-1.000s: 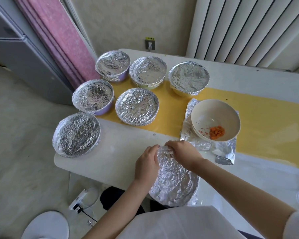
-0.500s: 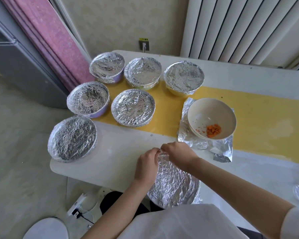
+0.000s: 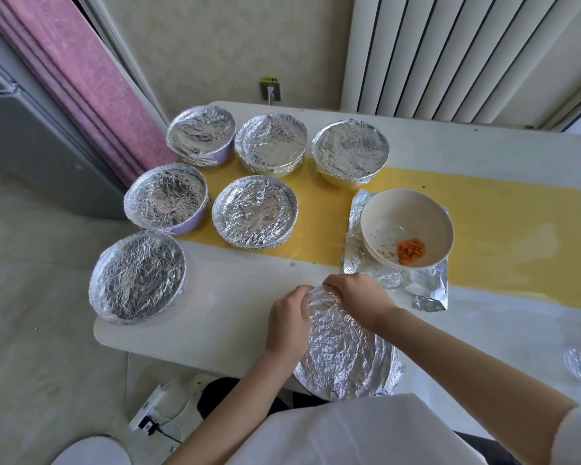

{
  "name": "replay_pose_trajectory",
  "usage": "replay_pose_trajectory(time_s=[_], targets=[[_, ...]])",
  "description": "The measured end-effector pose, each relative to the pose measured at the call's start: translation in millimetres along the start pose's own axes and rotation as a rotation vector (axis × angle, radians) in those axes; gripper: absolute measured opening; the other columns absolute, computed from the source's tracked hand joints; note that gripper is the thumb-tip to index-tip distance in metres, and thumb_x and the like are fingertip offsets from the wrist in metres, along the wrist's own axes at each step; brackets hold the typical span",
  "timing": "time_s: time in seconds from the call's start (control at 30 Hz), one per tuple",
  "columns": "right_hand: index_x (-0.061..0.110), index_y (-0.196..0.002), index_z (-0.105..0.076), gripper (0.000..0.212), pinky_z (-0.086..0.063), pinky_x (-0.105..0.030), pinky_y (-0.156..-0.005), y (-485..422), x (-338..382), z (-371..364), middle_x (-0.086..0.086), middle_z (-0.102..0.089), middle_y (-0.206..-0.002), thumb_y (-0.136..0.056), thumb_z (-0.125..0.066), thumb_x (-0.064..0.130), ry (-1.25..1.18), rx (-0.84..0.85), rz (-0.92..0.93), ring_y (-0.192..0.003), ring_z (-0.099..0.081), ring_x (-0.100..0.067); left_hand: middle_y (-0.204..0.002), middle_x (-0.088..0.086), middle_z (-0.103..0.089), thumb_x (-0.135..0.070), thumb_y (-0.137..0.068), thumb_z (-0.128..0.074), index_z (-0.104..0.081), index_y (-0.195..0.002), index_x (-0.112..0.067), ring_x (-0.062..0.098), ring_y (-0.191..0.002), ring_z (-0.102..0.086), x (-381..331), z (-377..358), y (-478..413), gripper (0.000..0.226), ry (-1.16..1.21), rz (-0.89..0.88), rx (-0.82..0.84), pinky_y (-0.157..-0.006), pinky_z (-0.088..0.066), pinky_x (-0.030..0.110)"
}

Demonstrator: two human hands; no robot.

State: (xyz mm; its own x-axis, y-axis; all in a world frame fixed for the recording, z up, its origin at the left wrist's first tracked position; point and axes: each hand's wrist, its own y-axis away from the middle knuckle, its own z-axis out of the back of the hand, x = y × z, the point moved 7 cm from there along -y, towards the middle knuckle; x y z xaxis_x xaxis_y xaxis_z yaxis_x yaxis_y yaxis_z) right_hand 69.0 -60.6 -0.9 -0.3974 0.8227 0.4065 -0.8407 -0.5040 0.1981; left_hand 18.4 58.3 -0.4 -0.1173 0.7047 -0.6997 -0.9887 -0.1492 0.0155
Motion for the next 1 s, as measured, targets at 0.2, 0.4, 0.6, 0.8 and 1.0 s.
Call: replay_pose_trajectory(time_s=[0.2,0.4,0.6,0.8,1.0], targets=[[0.017,-0.106,-0.059,0.024,-0.051,-0.035,-0.067,-8.5,5.0,-0.8,-0.005,-0.067,-0.094,-0.092,-0.042,0.007,0.162,0.13,0.034,-0.08,-0.062,-0.026,-0.082,0.011,-0.07,-0.007,-0.094,-0.051,-0.065,-0.104,-0.007,0.026,-0.072,-0.064,-4.3,1.4,-3.5,0.018,-0.016,-0.015,0.003,-0.059,-0.036,0.021],[0.015,-0.117,-0.057,0.036,-0.043,-0.031,-0.068,-11.3,14.2,1.3,-0.006,-0.066,-0.103,-0.088,-0.042,0.0,0.224,0.13,0.072,-0.091,-0.061,-0.028,-0.079,0.012,-0.067,-0.007,-0.094,-0.049,-0.06,-0.102,-0.006,0.028,-0.07,-0.061,-4.0,1.8,-1.8,0.014,-0.04,-0.01,0.023,-0.057,-0.033,0.027],[0.018,-0.114,-0.057,0.027,-0.05,-0.036,-0.073,-2.1,2.3,-2.3,-0.002,-0.067,-0.104,-0.095,-0.043,0.007,0.037,0.073,0.039,-0.087,-0.063,-0.024,-0.086,0.012,-0.066,-0.005,-0.095,-0.044,-0.053,-0.112,-0.008,0.03,-0.076,-0.06,-4.1,-3.1,5.1,0.02,-0.081,-0.06,0.062,-0.061,-0.04,0.033],[0.016,-0.112,-0.063,0.027,-0.047,-0.033,-0.065,1.8,-4.1,5.0,-0.008,-0.07,-0.093,-0.094,-0.047,0.005,-0.061,-0.018,-0.033,-0.08,-0.064,-0.027,-0.108,0.004,-0.064,-0.008,-0.096,-0.041,-0.053,-0.122,-0.013,0.025,-0.092,-0.06,-5.6,-3.4,8.1,0.029,-0.034,-0.015,0.07,-0.075,-0.046,0.034],[0.017,-0.11,-0.064,0.032,-0.034,-0.026,-0.059,2.3,-1.1,7.6,-0.008,-0.069,-0.087,-0.088,-0.048,0.0,0.015,-0.038,-0.025,-0.076,-0.063,-0.028,-0.093,0.002,-0.052,-0.006,-0.093,-0.05,-0.062,-0.094,-0.007,0.018,-0.082,-0.05,-6.3,-3.9,-3.6,0.012,-0.02,-0.017,0.012,-0.068,-0.04,0.027]])
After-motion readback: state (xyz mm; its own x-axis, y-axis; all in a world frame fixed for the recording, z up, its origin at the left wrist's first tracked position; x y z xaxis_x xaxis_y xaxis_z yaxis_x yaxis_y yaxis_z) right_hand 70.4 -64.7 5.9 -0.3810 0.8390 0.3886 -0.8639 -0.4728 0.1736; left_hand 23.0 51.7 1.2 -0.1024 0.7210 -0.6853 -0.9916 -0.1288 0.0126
